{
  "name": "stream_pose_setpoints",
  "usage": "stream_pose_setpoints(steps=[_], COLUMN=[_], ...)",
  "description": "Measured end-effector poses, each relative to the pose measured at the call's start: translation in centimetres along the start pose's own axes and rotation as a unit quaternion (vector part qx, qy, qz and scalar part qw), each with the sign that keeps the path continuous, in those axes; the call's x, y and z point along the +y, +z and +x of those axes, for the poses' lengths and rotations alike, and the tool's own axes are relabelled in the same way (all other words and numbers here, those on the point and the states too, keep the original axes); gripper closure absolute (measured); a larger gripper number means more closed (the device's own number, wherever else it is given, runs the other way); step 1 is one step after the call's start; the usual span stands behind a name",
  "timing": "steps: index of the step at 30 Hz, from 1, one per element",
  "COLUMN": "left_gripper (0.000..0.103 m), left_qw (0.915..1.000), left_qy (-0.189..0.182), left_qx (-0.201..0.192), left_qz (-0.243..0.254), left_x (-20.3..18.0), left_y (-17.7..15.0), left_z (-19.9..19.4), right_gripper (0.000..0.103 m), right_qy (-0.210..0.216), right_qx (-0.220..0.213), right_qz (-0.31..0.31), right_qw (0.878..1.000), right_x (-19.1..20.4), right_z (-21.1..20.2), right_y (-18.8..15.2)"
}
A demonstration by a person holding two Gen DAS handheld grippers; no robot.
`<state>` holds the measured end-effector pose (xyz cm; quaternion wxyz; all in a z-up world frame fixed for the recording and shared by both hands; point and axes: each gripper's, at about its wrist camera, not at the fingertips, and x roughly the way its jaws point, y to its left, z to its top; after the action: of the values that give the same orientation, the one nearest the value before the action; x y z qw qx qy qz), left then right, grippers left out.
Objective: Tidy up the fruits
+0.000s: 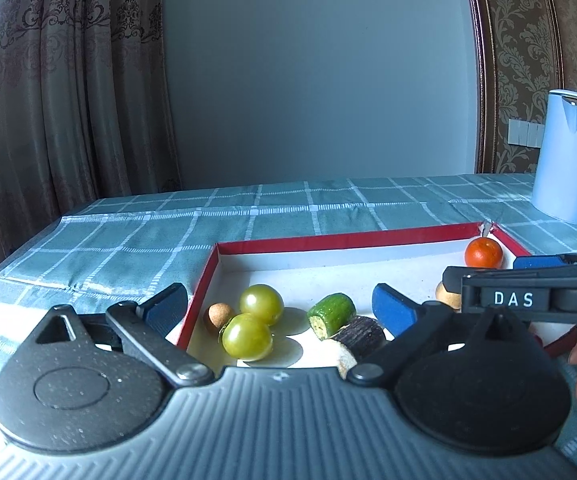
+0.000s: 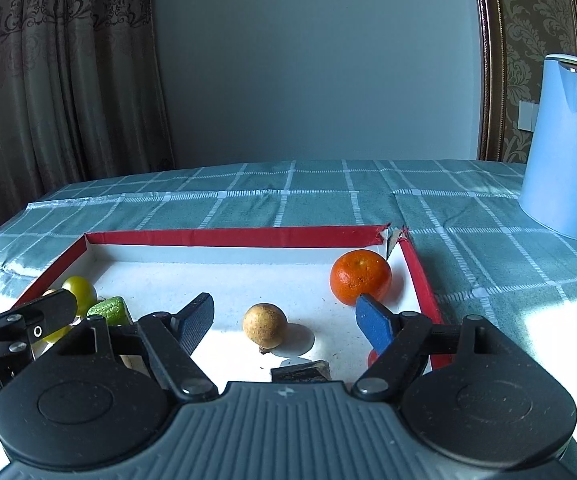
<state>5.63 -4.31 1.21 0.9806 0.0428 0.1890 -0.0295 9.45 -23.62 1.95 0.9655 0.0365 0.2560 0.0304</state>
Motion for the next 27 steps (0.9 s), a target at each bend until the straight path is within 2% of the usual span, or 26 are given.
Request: stream_pose_setpoints(steps=[3, 17, 27], left_gripper=[0.005, 0.003, 0.0], left_qw=[1.0, 0.9999, 0.9998], left_qy=[-0.001, 0.001, -0.015], left_qx=[0.004, 0.012, 0.012], left_qz=[0.001, 0.008, 0.012], left_x=[0.1, 0.2, 0.1], left_y=[-0.5, -1.8, -2.7], left_z=[-0.7, -2.0, -3.7], right_gripper=[0.021, 0.021, 0.021], right_qy=[0.01, 0.011, 0.014], right_qx=[0.004, 0.003, 0.015], right_qz=[0.014, 0.028, 0.033], right_qw=[1.0, 1.0, 0.999], right_x=[-0.3, -0.6, -0.7], right_z=[-0.8, -3.0, -4.4], right_y=[-0.4, -1.6, -2.8])
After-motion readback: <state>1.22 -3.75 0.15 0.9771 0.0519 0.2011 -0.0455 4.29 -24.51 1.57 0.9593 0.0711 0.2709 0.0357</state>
